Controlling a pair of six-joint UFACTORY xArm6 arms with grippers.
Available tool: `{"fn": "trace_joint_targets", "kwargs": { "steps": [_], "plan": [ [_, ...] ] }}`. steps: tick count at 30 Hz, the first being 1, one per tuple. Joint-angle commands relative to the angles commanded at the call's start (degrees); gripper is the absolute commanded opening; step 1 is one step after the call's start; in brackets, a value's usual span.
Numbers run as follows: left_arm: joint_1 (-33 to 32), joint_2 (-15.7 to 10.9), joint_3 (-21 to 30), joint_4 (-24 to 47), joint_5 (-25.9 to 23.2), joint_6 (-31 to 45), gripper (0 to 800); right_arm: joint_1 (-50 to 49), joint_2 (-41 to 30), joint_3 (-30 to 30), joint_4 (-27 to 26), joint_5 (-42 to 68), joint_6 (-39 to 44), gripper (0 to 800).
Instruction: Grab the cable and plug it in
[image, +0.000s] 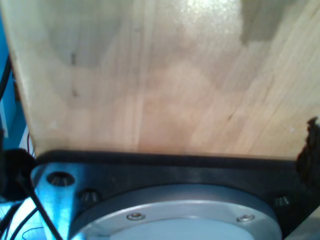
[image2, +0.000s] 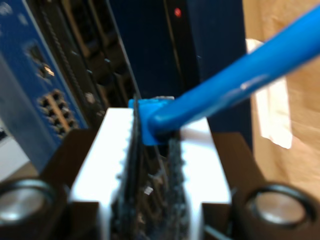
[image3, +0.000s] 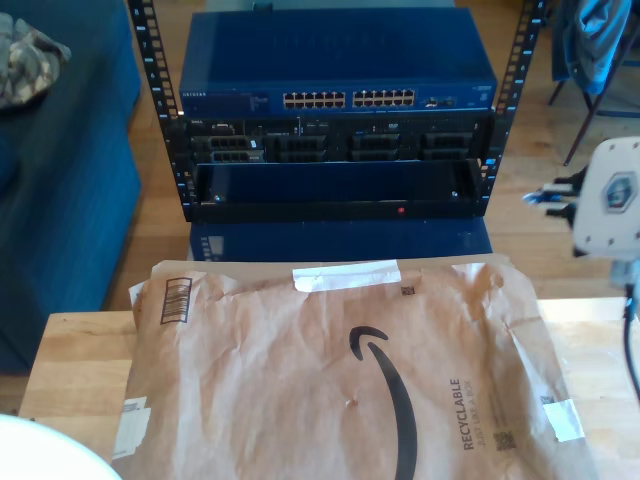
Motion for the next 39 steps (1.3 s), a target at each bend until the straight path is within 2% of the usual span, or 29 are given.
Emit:
{"fn": "trace_joint_targets", "kwargs": {
  "steps": [9,16,21,28,31,35,39],
  "plan": [
    [0.0,0.0,0.0,0.0,-0.1,0.0,800,0.5,0.0,4.4,-0.4,-11.4,-0.5,0],
    [0.0,0.0,0.0,0.0,-0.1,0.0,800,6.3,0.4,4.3,-0.4,-15.4,-0.5,0],
    [0.0,0.0,0.0,0.0,0.0,0.0,800,6.7,0.7,4.6,-1.6,-15.4,-1.8,0],
    [0.0,0.0,0.0,0.0,0.0,0.0,800,9.1,4.4,3.7,-1.7,-17.6,-2.3,0],
    [0.0,0.0,0.0,0.0,0.0,0.0,800,11.8,6.1,2.9,-1.8,-21.8,-2.5,0],
    [0.0,0.0,0.0,0.1,0.0,0.0,800,13.8,8.3,2.9,-4.6,-24.4,-2.5,0],
    [0.0,0.0,0.0,0.0,0.0,0.0,800,16.3,9.1,3.8,-5.1,-24.4,-2.5,0]
  ]
}}
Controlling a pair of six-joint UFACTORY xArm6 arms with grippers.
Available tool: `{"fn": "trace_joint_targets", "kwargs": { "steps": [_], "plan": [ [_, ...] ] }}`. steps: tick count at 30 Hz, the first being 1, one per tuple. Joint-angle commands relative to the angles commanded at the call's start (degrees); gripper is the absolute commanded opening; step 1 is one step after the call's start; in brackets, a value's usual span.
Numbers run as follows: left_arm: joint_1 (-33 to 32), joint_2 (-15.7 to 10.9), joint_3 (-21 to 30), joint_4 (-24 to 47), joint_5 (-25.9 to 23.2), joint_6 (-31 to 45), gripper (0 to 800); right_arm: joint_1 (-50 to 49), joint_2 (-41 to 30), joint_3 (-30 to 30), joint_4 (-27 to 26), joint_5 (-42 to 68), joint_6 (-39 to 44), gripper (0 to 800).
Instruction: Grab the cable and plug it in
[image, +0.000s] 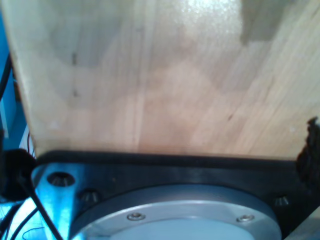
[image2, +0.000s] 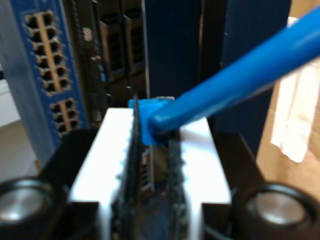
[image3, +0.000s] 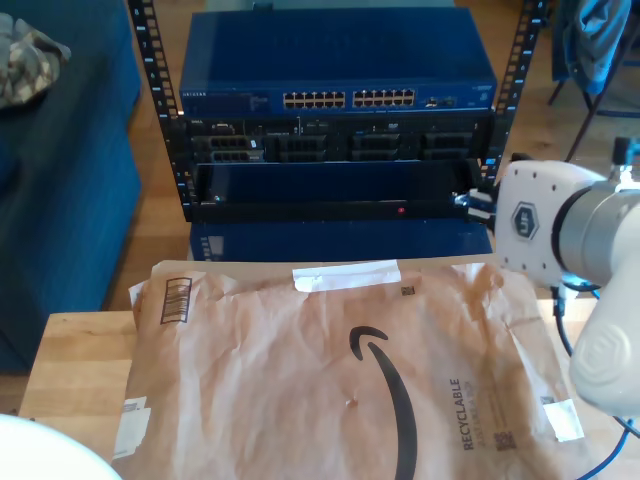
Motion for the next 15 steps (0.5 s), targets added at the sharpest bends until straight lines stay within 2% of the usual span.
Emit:
{"fn": "trace_joint_targets", "kwargs": {
  "steps": [2,5,6,12,15],
  "plan": [
    [0.0,0.0,0.0,0.0,-0.1,0.0,800,0.0,1.3,0.8,0.0,-1.3,0.0,0],
    [0.0,0.0,0.0,0.0,0.0,0.0,800,1.7,3.6,4.3,0.1,-14.3,-0.1,0],
    [0.0,0.0,0.0,0.0,0.0,0.0,800,3.5,4.0,4.4,-0.1,-15.6,-0.1,0],
    [0.0,0.0,0.0,0.1,0.0,0.0,800,6.9,11.7,-0.7,-0.4,-16.1,0.2,0],
    [0.0,0.0,0.0,0.0,-0.1,0.0,800,7.7,12.7,-2.1,-0.4,-16.8,0.1,0]
  ]
}}
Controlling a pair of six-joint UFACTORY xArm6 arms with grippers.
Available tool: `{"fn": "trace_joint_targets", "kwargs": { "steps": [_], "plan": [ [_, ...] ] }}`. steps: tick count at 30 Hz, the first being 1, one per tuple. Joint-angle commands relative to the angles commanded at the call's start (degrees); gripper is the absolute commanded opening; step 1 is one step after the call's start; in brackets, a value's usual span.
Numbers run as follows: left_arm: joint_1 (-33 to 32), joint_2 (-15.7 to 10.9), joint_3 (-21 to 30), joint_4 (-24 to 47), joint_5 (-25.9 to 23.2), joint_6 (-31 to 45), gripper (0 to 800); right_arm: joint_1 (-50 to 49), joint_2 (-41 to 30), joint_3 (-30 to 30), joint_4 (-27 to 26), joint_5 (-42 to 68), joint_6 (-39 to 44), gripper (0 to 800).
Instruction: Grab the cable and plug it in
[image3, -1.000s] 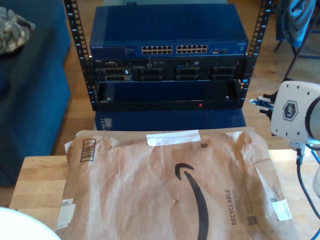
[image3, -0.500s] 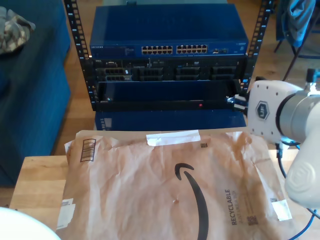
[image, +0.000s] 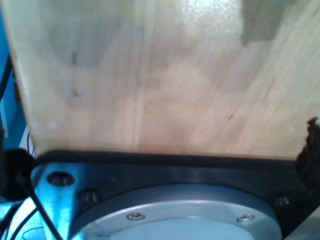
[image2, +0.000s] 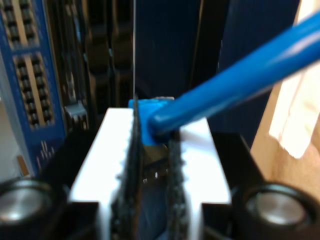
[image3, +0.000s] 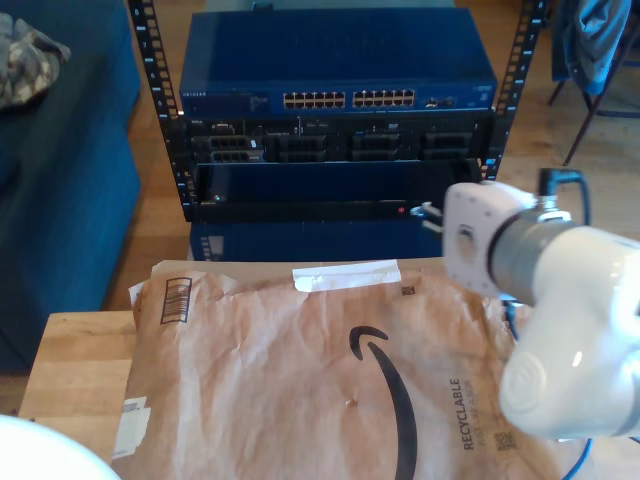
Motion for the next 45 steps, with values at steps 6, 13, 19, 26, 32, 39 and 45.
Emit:
{"fn": "trace_joint_targets", "kwargs": {
  "steps": [6,13,19,26,32,39,45],
  "plan": [
    [0.0,0.0,0.0,0.0,0.1,0.0,800,3.5,6.1,-1.5,0.2,-14.2,0.2,0],
    [0.0,0.0,0.0,0.0,0.1,0.0,800,5.8,9.1,-1.5,0.4,-22.7,3.5,0],
    [0.0,0.0,0.0,0.0,0.1,0.0,800,5.7,11.2,-3.4,-0.1,-23.1,3.4,0],
    [0.0,0.0,0.0,0.0,0.1,0.0,800,5.5,13.9,-3.0,-0.2,-29.5,3.5,0],
    [0.0,0.0,0.0,0.0,0.1,0.0,800,5.8,22.4,-6.7,-0.2,-39.8,3.2,0],
    [0.0,0.0,0.0,0.0,0.1,0.0,800,7.4,35.2,-16.7,0.3,-49.1,3.3,0],
    [0.0,0.0,0.0,0.0,0.0,0.0,800,7.4,36.2,-16.7,0.4,-53.5,3.4,0]
  ]
}}
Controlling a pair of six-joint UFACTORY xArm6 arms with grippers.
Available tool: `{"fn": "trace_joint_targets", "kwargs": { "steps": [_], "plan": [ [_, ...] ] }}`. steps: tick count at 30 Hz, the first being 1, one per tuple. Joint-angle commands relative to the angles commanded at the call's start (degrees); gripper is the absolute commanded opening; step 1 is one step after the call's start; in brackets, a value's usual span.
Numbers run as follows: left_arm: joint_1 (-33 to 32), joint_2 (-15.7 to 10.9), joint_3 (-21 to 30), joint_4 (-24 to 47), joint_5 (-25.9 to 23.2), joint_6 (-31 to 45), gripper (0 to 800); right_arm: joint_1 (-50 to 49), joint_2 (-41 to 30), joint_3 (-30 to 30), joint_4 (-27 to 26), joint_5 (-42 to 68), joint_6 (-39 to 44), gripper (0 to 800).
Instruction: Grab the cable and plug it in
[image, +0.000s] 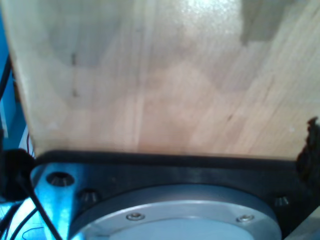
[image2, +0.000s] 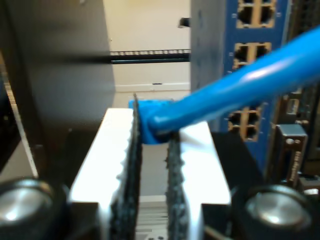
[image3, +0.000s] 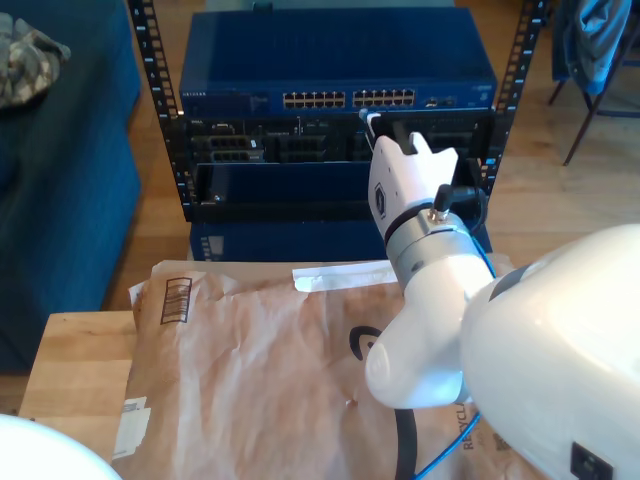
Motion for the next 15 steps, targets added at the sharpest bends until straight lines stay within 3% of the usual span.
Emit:
{"fn": "trace_joint_targets", "kwargs": {
  "steps": [15],
  "plan": [
    [0.0,0.0,0.0,0.0,0.1,0.0,800,0.1,2.2,0.2,0.9,-8.0,0.4,0]
  ]
}}
